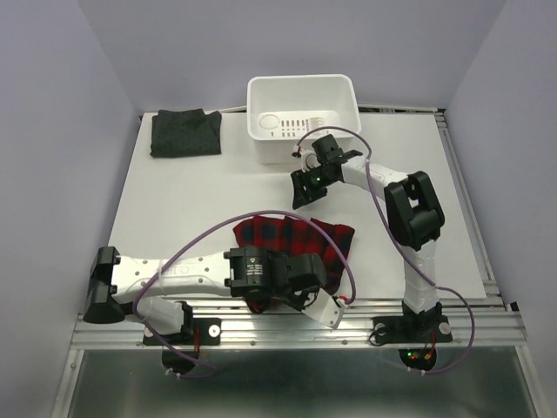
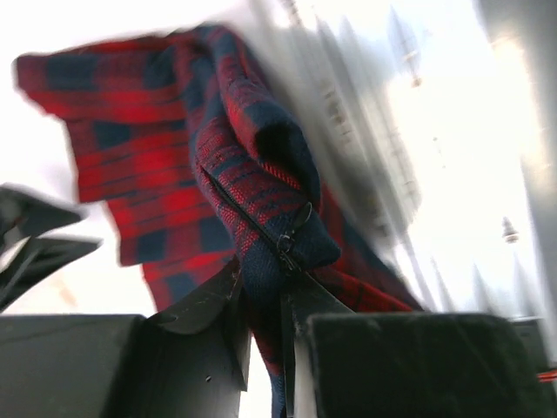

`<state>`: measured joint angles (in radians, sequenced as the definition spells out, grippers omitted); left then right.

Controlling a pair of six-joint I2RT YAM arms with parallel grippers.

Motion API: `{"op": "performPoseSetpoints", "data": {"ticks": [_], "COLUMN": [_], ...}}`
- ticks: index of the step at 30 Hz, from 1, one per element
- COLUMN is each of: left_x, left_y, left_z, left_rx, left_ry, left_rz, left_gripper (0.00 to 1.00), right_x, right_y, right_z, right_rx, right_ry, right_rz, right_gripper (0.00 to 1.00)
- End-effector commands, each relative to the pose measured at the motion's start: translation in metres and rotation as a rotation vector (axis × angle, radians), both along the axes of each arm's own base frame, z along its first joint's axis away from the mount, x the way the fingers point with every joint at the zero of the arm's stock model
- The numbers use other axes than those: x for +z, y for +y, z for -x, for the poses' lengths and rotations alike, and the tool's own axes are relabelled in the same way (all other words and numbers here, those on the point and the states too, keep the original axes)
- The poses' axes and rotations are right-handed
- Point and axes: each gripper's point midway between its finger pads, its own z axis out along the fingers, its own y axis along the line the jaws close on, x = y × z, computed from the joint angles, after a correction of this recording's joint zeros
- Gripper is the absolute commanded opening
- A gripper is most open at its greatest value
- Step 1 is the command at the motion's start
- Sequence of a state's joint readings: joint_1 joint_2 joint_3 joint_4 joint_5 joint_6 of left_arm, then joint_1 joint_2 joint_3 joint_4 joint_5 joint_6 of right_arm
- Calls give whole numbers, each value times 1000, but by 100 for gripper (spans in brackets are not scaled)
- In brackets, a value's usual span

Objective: Fold and stack the skirts
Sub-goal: Fold the skirt

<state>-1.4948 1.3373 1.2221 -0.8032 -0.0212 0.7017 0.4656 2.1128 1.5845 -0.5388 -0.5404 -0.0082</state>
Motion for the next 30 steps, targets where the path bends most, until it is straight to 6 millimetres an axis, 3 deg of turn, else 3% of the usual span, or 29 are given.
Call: {"op": "performPoseSetpoints", "data": {"ticks": [1,3,7,10,16,23,30], "left_x": [39,49,52,54,42,39,28], "left_y": [-8,-11,-16,-23,-25,-33,-38], "left_z": [-49,-73,-102,-121,-143,-144,-165], "left_rx": [-38,-21,-54,-105,-206,-335,-386], "left_ry": [-238,-334,-435,-516,-599,-660,-761], "left_rz": [68,82,84,92,84,112,119], "left_gripper": [0,0,0,0,0,0,0], "right_x": [-2,-9,-8,-4,-4,-3,0], "right_y": [4,4,8,11,13,14,15], "right_z": [18,24,31,31,33,36,41], "right_rx": [62,68,77,78,85,93,100], "right_ry": [49,83,121,129,140,148,165], "right_rz": [-43,-51,-84,-103,-115,-127,-145], "right_gripper": [50,45,29,25,23,22,21]}}
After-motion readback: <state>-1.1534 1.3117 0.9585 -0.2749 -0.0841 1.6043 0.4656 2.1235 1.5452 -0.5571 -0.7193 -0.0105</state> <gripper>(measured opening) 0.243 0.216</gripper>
